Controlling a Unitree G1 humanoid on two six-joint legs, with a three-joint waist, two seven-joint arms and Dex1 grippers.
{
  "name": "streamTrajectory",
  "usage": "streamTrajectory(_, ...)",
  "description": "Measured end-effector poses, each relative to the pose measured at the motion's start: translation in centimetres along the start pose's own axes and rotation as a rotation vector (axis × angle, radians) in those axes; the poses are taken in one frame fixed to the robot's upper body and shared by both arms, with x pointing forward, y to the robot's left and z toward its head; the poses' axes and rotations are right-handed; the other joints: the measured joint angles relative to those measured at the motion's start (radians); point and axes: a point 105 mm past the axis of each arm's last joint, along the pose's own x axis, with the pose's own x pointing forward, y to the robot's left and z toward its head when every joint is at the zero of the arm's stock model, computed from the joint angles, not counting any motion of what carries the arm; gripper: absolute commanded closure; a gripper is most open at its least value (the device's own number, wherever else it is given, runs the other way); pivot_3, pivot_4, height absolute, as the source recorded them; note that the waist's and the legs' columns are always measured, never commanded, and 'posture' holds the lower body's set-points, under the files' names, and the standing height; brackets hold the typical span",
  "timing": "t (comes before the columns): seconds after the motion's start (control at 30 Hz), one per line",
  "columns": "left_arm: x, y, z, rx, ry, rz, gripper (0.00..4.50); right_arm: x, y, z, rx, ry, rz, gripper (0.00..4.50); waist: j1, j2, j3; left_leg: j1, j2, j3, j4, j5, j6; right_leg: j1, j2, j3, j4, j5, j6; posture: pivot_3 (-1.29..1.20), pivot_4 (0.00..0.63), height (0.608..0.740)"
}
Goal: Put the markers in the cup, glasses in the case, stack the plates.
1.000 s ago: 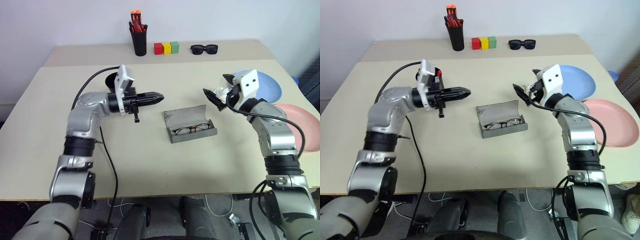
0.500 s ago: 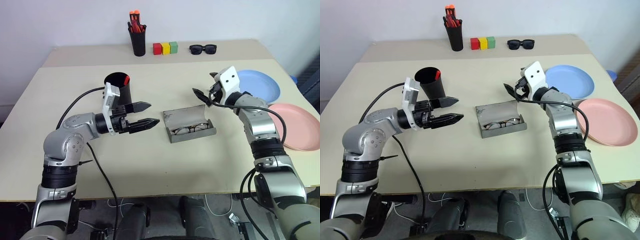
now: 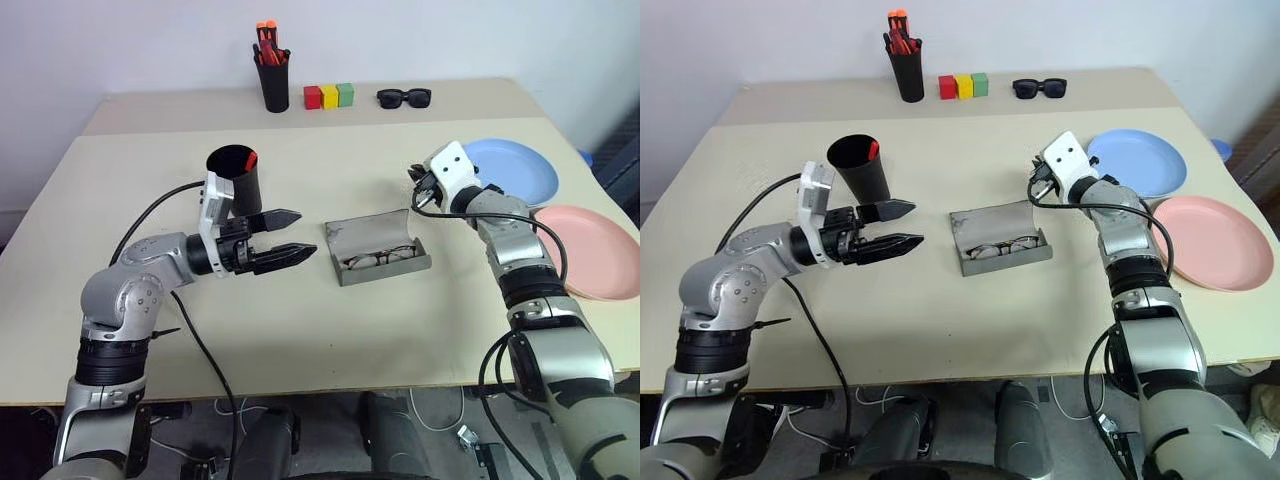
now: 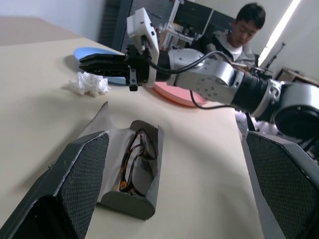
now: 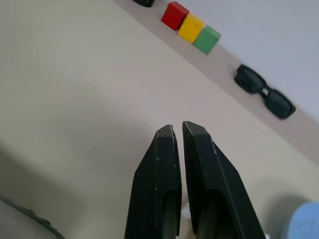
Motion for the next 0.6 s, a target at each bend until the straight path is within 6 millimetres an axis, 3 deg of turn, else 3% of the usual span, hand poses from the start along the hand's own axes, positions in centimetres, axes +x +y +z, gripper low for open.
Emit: streamTrajectory(0.6, 0.8, -1.0, 0.1, 0.024, 0.005, -0.010, 0.00, -0.4, 2.0, -1.9, -0.242, 0.089, 0.258, 4.39, -0.011, 0.000, 0.000, 0.000, 0.000, 0.000, 0.000, 0.000, 0.000, 0.000, 0.000, 0.000, 0.000, 0.000, 0.000, 0.00, 0.150, 0.740)
